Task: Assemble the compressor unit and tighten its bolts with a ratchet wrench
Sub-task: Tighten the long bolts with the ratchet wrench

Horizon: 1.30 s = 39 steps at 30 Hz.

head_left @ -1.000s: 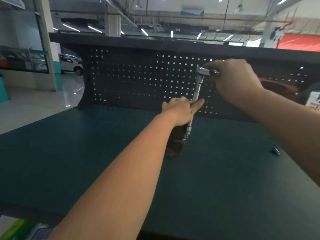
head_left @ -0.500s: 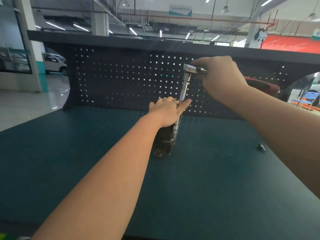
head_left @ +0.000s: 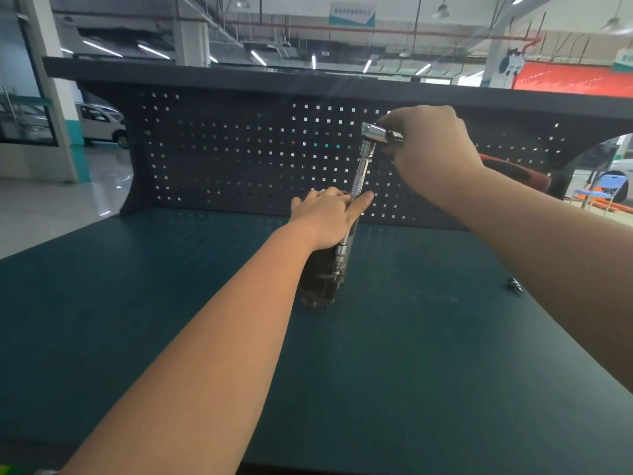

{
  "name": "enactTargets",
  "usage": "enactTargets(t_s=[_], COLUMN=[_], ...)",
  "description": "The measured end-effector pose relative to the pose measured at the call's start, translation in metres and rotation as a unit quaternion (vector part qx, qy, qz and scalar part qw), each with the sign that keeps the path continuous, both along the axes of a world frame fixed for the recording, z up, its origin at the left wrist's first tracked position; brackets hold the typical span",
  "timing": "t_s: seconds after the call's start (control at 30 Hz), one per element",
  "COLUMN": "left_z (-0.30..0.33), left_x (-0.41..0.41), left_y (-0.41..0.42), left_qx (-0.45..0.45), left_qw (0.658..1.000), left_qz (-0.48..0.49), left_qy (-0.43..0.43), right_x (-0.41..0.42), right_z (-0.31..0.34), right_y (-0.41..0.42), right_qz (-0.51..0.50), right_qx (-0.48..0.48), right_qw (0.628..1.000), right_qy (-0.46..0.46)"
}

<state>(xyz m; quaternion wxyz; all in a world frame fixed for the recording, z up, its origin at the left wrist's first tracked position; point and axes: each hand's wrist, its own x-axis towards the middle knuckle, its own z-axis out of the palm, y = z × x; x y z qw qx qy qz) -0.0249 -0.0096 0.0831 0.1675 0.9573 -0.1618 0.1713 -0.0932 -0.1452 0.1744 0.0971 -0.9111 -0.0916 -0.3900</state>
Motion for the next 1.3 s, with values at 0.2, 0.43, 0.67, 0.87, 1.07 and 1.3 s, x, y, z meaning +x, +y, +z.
enactTargets(t_s=[0.2,0.43,0.67,0.87,1.07,1.3], left_z=[0.000,-0.001,-0.001,0.000,0.000,0.000], left_x=[0.001,-0.001,-0.002,-0.005,-0.004,-0.006], left_y=[0.000,0.000,0.000,0.002,0.002,0.004], left_qx=[-0.003,0.003,0.009,0.004,0.006,0.017], left_qw=[1.000,1.000,1.000,1.000,1.000,1.000], left_qz=[0.000,-0.002,-0.005,-0.015,-0.018,-0.013], left_qy=[-0.001,-0.009,-0.002,-0.006,-0.008,-0.001], right_x=[-0.003,-0.011,-0.017,-0.019,-0.020,-0.023], right_z=[0.004,-0.004,-0.016,-0.001,0.004,-0.002], right_y=[0.018,0.025,0.020,0.019,0.014,0.005], right_qz=[-0.083,-0.089,-0.068,-0.085,-0.077,-0.062], right_qx=[-0.023,-0.028,-0.007,0.007,0.017,0.074], right_qw=[0.996,0.995,0.998,0.996,0.997,0.995], right_qy=[0.002,-0.022,0.001,-0.022,-0.011,0.019])
